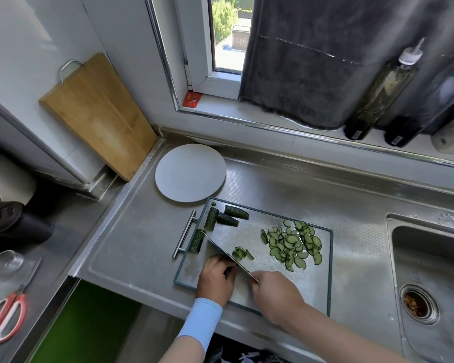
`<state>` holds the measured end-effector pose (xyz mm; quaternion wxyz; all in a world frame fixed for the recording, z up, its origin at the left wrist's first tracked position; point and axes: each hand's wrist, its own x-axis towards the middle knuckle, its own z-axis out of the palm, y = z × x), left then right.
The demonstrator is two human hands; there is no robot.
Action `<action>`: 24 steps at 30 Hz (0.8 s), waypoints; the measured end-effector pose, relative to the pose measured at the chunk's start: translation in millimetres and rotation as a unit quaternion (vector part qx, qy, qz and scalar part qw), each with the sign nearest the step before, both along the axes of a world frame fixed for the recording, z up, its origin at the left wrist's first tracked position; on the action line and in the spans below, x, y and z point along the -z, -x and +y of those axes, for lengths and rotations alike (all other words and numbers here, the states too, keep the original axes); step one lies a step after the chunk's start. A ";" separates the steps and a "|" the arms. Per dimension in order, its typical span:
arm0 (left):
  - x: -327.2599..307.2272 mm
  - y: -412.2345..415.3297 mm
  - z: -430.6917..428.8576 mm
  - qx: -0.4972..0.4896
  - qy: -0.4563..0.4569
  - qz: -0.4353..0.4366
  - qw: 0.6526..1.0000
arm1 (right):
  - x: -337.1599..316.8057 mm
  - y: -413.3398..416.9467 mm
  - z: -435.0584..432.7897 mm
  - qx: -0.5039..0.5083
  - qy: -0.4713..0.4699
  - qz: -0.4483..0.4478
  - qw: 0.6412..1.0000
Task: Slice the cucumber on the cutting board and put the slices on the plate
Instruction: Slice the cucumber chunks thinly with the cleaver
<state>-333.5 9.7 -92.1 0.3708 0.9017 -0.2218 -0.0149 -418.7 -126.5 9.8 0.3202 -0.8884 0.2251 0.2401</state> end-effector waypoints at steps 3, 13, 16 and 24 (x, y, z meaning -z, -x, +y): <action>-0.3 1.0 0.6 0.010 0.008 -0.012 1.000 | 0.5 -4.0 -1.7 -0.004 0.004 0.005 1.000; -1.4 -0.6 -1.7 -0.003 0.005 -0.021 1.000 | -2.9 3.0 -5.2 -0.013 0.017 -0.006 1.000; -2.9 -1.5 -1.7 -0.004 0.005 -0.024 1.000 | -5.4 9.6 -5.4 -0.014 0.017 -0.016 1.000; -1.7 -0.3 -0.8 -0.005 0.012 -0.021 1.000 | -8.2 15.0 -4.9 -0.009 0.010 0.002 1.000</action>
